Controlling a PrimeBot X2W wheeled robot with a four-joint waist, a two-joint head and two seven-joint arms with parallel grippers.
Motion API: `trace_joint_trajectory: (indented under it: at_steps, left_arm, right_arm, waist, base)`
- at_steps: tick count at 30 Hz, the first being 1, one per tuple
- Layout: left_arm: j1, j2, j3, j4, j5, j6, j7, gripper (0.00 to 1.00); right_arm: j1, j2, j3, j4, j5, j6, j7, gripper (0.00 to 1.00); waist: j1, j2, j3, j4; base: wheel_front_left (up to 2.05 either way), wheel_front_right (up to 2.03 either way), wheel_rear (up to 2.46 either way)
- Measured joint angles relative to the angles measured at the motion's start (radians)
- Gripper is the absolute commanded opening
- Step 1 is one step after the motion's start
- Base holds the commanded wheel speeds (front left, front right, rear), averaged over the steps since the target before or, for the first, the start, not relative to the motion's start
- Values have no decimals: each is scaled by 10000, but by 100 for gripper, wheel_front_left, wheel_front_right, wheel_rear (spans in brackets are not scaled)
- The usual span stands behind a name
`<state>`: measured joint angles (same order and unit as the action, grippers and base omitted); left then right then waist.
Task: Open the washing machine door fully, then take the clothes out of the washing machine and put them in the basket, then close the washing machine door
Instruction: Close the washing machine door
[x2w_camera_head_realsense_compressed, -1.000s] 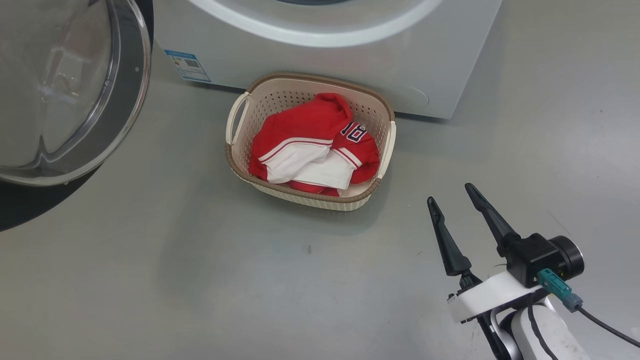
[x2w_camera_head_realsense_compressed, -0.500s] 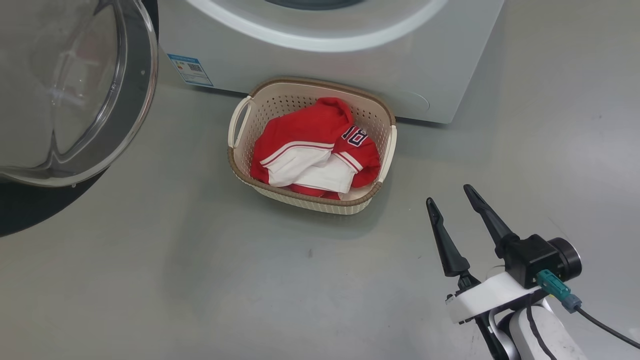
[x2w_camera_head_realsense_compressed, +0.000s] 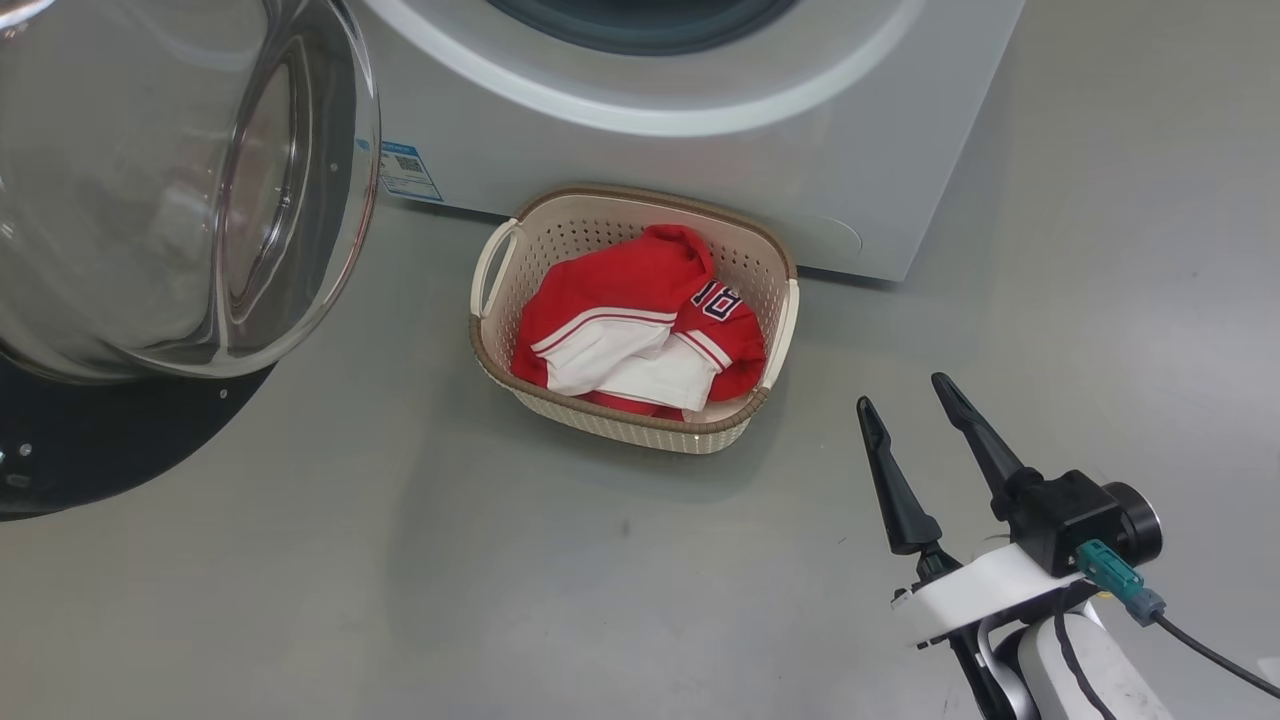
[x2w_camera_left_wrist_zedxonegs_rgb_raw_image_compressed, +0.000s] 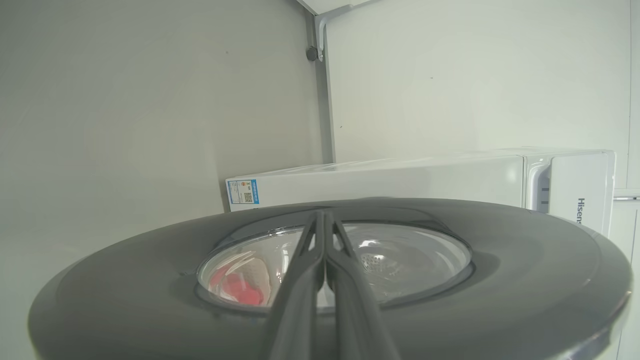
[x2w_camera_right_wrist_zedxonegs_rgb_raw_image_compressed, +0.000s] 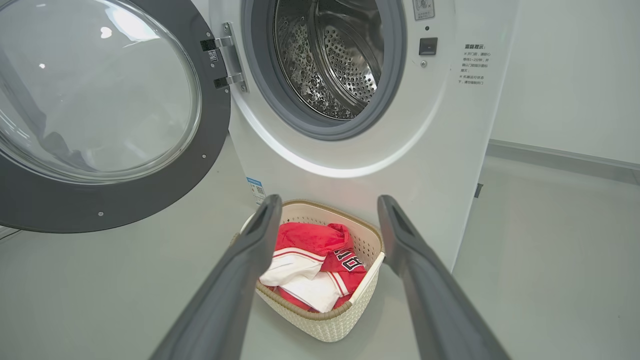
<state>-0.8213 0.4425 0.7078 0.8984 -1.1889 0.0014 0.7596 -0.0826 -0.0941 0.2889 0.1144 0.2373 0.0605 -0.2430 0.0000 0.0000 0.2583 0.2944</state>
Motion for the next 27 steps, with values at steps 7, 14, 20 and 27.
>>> trace_joint_trajectory:
  at_steps: [7,14,20,27]
  left_arm:
    - [350,-255,42,-86,-355,-523,631,0]
    - [574,-1007,-71,-403,-882,-869,1546,0]
    - [875,-1852,-316,-882,-1139,-1039,2203,0]
    - [1329,-2581,-458,-1521,-1565,-1126,2819,0]
  right_arm:
    - [32,44,4,146,88,0,-4,100]
    - [98,98,-35,165,150,0,-15,100]
    - [120,155,-19,261,167,0,-52,100]
    - [282,194,-13,293,253,-2,-61,100]
  waist:
    - [0,0,-250,14]
    - [0,0,-475,62]
    - [0,0,-707,59]
    - [0,0,-929,-23]
  base:
    - [0,0,0]
    - [0,0,0]
    - [0,0,0]
    - [0,0,0]
